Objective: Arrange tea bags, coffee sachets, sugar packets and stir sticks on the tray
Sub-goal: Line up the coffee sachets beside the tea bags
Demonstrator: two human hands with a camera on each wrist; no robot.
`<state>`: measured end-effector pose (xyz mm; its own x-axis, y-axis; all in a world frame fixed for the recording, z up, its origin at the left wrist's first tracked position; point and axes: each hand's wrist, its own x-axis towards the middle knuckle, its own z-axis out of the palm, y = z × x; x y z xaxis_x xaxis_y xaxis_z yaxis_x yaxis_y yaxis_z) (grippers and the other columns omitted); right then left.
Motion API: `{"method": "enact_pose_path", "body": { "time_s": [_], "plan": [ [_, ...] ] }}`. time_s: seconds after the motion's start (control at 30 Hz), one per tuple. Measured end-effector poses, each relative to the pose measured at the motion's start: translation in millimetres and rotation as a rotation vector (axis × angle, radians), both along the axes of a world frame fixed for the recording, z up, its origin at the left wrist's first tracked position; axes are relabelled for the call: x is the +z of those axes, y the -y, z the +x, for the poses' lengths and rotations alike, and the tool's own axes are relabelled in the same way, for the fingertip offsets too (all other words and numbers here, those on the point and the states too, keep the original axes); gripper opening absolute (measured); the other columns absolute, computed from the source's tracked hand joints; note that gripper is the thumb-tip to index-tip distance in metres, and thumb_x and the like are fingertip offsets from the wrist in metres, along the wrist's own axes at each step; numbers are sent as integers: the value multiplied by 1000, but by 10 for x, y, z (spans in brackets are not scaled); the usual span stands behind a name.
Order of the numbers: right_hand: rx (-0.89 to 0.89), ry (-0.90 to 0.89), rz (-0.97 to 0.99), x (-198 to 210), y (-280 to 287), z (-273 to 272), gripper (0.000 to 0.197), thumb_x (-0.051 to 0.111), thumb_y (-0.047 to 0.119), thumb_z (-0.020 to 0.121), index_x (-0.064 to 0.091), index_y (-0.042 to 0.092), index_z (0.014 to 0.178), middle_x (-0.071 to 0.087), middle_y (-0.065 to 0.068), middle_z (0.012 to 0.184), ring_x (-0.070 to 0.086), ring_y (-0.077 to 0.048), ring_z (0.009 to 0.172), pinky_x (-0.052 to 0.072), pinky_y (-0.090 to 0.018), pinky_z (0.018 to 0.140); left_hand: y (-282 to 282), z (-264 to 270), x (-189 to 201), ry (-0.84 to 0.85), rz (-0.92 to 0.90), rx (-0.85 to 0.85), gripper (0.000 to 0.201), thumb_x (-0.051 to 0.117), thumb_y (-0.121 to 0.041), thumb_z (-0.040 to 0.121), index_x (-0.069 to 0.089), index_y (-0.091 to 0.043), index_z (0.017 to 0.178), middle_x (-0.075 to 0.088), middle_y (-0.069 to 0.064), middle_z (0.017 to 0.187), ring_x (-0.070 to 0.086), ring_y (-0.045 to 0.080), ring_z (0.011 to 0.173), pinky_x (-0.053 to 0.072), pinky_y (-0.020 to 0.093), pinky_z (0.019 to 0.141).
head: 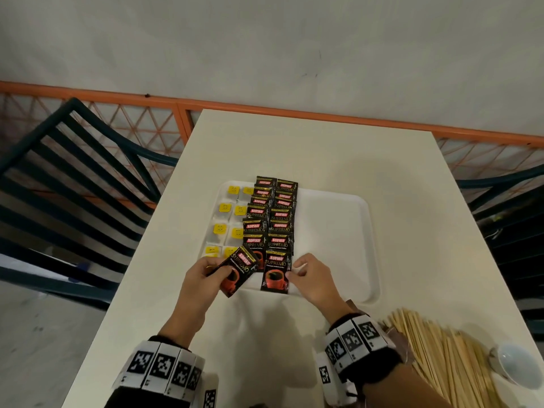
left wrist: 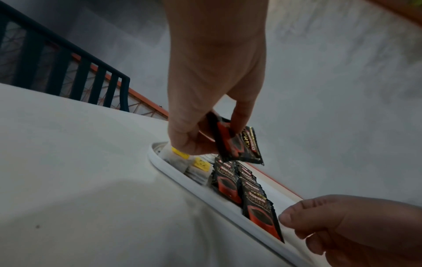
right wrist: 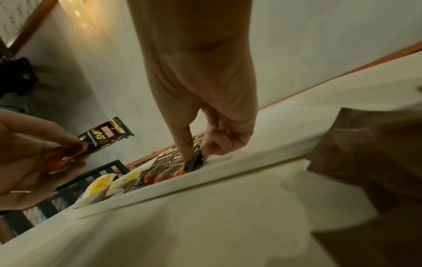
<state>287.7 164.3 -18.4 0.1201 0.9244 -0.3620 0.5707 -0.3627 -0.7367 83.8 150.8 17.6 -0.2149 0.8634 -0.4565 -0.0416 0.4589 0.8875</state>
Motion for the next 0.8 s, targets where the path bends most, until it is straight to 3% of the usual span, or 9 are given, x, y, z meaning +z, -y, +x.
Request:
{"method": "enact_pose_path", "body": {
  "time_s": [0.1,0.2,0.33,0.53,0.67,0.8],
  "plan": [
    [55,-45,29,143,19,-73,20,57,29,90,56,14,103,55,5,85,53,-11,80,35,-10,60,-2,29,0,27,13,22,15,59,1,84,55,-9,74,64,11,79,58,21,69,44,26,64],
    [159,-284,-43,236,45,-228,22,55,35,90,60,18,104,63,3,96,60,-12,87,46,-16,70,24,88,-11,60,13,-11,14,61,0,83,54,-9,74,68,1,66,64,9,59,44,20,62],
    [196,-446,-61,225,29,-362,13,58,16,90,57,18,103,65,-2,88,59,-10,70,49,-18,62,109,141,-39,22,17,-109,13,62,-1,83,58,-10,75,67,-3,68,64,8,66,43,21,65],
    [165,-286,-41,122,-133,-412,9,61,14,87,55,11,93,60,-1,77,57,-10,61,54,-29,66,223,-71,-121,-185,19,-173,10,60,-9,87,65,-16,93,65,-7,95,59,6,84,42,15,67],
    [188,-183,-54,94,-236,-429,10,62,14,87,53,11,82,56,3,68,55,-11,56,52,-27,60,321,-215,-132,-193,39,-189,15,57,-8,89,65,-19,93,66,-4,97,62,12,88,45,18,74],
    [188,-84,-63,78,-278,-457,30,69,17,82,45,17,63,54,0,62,54,-14,52,47,-24,55,400,-271,-140,-184,57,-208,22,53,-3,90,64,-22,90,67,0,97,64,19,89,47,20,75]
  ]
}}
